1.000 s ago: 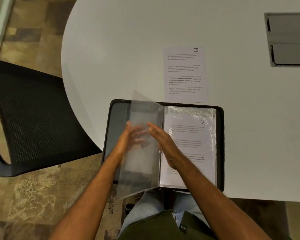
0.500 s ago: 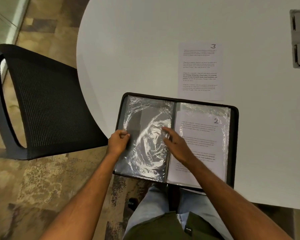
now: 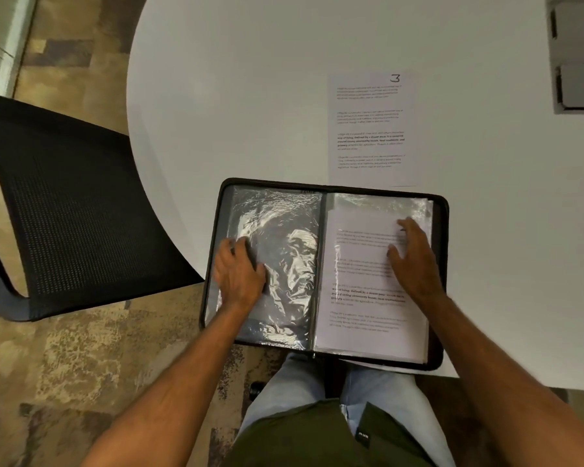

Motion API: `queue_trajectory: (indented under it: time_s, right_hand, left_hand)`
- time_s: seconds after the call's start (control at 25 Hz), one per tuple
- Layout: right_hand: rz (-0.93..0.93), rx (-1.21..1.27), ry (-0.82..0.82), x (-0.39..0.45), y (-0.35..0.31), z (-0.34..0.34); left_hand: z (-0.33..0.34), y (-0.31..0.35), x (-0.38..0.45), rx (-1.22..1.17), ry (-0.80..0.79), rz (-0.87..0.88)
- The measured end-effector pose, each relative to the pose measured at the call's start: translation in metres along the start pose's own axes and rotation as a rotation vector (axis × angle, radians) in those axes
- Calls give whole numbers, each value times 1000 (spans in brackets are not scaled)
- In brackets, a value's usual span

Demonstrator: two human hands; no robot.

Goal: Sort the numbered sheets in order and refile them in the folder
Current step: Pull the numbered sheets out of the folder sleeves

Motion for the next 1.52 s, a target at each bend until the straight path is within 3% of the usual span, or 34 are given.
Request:
queue_trajectory:
  time_s: [0.2, 0.4, 0.56, 0.84, 1.12, 1.52]
  right_hand:
    - [-33, -225, 49, 28, 17, -19]
    - [-31, -536, -3, 50, 28, -17]
    - [-47, -589, 2, 48, 35, -10]
    - [-190, -431, 162, 38, 15, -24]
    - [3, 161, 192, 28, 9, -48]
    - [305, 406, 212, 24, 36, -54]
  left_hand:
    - [30, 67, -3, 27, -151, 289]
    - [40, 123, 8, -10, -170, 406]
    - [45, 165, 17, -33, -207, 505]
    - [64, 222, 42, 37, -236, 640]
    - [64, 259, 57, 124, -207, 711]
    - [64, 268, 73, -59, -337, 697]
Point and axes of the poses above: each hand's wrist, its own x-axis towards the middle knuckle, its own z-axis out of the palm, y = z × x, the point moved 9 cm from there along x, towards the middle knuckle, and after that the axes turned 2 degrees about y, right-handed, at the moved point
